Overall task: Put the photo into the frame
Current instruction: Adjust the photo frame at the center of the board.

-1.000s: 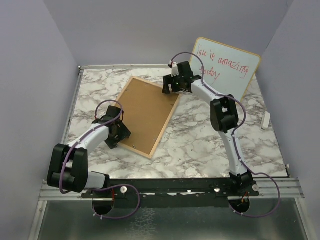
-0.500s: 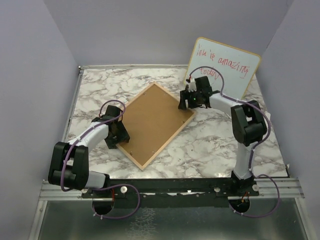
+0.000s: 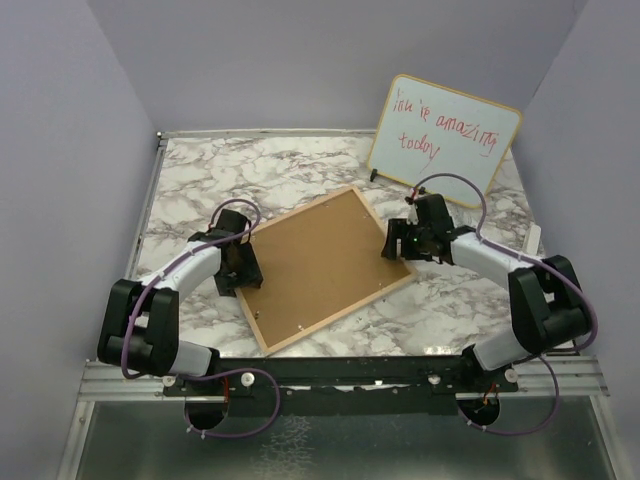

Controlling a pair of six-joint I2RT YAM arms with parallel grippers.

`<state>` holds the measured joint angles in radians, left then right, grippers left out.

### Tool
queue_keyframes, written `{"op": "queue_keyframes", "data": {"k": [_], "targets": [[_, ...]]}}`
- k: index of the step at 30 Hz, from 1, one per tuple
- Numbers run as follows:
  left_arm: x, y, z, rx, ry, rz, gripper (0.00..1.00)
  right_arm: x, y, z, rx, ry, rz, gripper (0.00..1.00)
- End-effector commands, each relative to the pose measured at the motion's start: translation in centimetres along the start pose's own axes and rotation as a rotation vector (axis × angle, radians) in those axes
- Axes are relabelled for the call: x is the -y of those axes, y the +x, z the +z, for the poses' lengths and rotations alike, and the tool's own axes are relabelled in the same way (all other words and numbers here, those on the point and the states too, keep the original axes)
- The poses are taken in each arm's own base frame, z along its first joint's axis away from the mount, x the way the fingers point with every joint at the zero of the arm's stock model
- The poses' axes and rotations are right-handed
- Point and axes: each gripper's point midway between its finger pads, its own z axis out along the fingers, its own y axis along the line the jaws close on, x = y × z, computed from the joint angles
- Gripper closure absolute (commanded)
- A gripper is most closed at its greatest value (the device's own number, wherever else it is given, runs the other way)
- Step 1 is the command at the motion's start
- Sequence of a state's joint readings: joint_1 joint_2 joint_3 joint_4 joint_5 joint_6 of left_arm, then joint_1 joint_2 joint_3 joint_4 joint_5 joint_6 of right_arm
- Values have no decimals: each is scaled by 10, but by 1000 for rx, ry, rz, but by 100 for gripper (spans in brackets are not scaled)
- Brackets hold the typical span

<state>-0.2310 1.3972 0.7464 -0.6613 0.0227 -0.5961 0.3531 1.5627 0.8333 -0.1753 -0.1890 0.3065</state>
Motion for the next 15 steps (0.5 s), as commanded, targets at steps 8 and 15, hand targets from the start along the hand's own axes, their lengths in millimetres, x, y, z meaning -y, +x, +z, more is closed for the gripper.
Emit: {"op": "queue_keyframes", "data": {"k": [8, 15], "targets": [[61, -31, -7, 123, 209, 24, 38, -9, -11, -56, 139, 147, 204, 27], [49, -35, -3, 159, 148, 18, 34, -26, -6, -52, 80, 64, 239, 24]]}}
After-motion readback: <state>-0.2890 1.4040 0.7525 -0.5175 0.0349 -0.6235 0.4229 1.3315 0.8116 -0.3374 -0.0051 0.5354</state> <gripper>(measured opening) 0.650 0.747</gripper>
